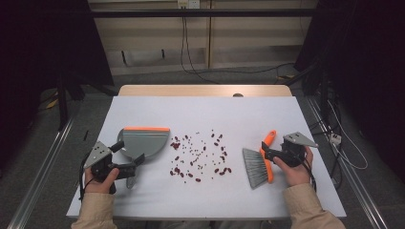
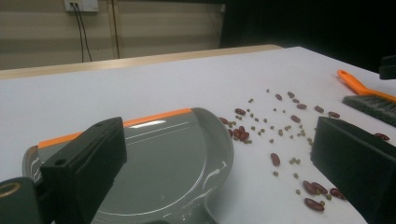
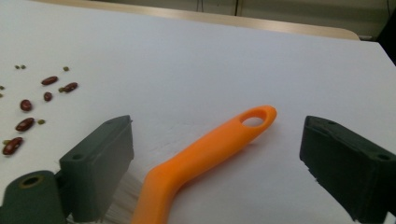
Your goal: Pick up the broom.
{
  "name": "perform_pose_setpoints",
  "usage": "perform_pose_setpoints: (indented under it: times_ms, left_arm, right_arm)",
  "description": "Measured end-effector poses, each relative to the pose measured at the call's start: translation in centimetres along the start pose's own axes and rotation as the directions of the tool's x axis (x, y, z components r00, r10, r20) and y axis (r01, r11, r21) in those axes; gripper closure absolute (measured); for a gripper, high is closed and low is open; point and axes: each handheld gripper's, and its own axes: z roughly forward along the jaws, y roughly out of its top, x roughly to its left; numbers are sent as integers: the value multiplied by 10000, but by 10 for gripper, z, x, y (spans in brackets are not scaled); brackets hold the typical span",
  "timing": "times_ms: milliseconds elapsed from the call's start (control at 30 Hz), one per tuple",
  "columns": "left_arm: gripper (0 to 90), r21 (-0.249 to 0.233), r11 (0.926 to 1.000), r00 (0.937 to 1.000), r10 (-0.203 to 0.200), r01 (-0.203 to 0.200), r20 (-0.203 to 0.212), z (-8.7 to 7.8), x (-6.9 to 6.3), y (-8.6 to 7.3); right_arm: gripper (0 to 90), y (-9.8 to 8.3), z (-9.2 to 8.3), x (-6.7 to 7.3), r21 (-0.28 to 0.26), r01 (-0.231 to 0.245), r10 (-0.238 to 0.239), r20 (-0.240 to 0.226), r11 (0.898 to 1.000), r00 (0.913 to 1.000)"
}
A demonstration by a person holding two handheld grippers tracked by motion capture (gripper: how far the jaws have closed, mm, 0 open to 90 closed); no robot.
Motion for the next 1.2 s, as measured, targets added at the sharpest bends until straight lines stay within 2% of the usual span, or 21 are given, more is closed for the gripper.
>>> perform_pose_setpoints:
  times_ms: [67,133,167,233,300,333,500,600,633,833,933,967,1000,1033,1100,1200]
  left_arm:
    - [34,-24,10000,10000,-24,24,-1,0,0,0]
    - [34,-6,10000,10000,-18,18,5,0,0,0]
    - [34,-9,10000,10000,-25,25,5,0,1,0]
    - [34,-16,10000,10000,-53,53,-9,0,1,0]
    - [34,-18,10000,10000,-22,22,-3,-1,2,0]
    - [34,-4,10000,10000,-12,12,2,-1,2,-1]
    - [34,-30,10000,10000,-83,83,7,0,3,-1]
    - [34,-37,9999,10000,-98,98,6,0,3,-1]
    - [34,-13,10000,10000,-65,65,10,0,3,-1]
    - [35,-13,10000,10000,-56,56,34,0,4,-1]
    - [35,-43,10000,10000,-74,74,35,-1,4,-1]
    - [35,-48,10000,10000,-83,84,45,-1,4,-1]
    - [35,-54,9999,10000,-87,87,43,-1,4,-1]
    - [35,-64,9999,10000,-87,87,28,-1,4,-1]
    - [35,-66,9999,9999,-99,99,20,-1,4,-1]
    - [35,-65,9999,9999,-106,106,23,-1,4,-1]
  right_arm:
    - [132,0,3,0,112,-53,54,-49,9999,10000]
    - [137,0,8,0,473,-58,60,-38,9989,10000]
    - [168,0,12,2,775,-121,125,-42,9969,9999]
    - [185,0,14,3,909,-158,165,-65,9957,9998]
    - [222,1,18,6,1278,-162,167,-26,9917,9999]
    - [222,1,18,6,1278,-162,167,-26,9917,9999]
    - [279,-1,20,7,1892,-459,486,-96,9809,9988]
    - [329,-2,22,8,2056,-481,528,-174,9774,9985]
    - [382,-2,22,10,2120,-496,557,-231,9760,9982]
    - [417,2,24,12,2470,-233,299,-231,9687,9993]
    - [496,6,26,15,2941,-286,424,-405,9554,9983]
    - [496,6,26,15,2941,-286,424,-405,9554,9983]
    - [562,7,28,17,3152,-235,466,-659,9487,9967]
    - [562,7,28,17,3152,-235,466,-659,9487,9967]
    - [605,10,29,21,3405,207,43,-726,9400,9974]
    - [684,16,32,24,3695,551,-177,-1038,9276,9944]
